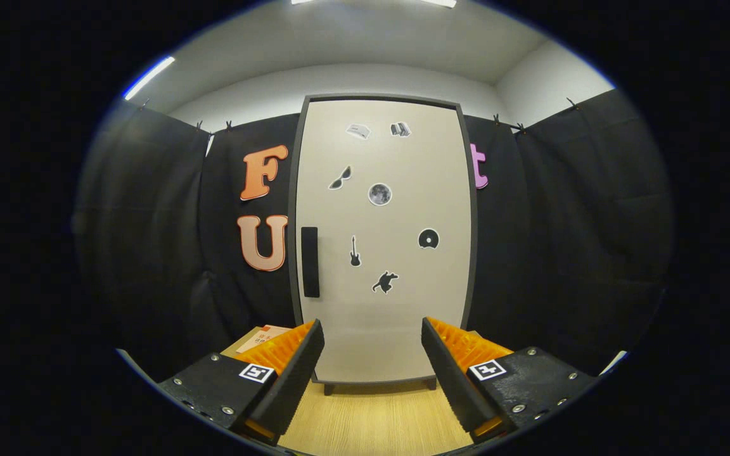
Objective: Open the shoe cabinet door, grab the shoes and put them into the shoe cabinet, then close the shoe cabinet door.
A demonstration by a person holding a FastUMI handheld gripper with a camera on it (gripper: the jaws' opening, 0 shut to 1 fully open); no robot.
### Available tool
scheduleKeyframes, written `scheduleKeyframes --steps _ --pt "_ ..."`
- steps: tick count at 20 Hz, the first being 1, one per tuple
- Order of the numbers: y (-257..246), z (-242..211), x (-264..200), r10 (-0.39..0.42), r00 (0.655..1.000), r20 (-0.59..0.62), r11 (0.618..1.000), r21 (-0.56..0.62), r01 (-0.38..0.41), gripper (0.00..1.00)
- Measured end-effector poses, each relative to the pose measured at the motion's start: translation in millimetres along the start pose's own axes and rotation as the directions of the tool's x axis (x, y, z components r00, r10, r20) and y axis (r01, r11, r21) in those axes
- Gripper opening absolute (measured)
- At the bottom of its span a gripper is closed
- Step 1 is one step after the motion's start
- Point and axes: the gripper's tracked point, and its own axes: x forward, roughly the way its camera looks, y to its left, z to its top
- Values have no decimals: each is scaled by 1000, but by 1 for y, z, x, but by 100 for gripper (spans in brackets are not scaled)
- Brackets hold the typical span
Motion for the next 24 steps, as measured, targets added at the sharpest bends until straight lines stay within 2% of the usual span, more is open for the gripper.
scheduleKeyframes --steps 8,24 --pt "-12 11 -40 -25 999 30 1000 -3 25 96" --pt "-4 17 -51 -12 999 36 1000 7 12 96"
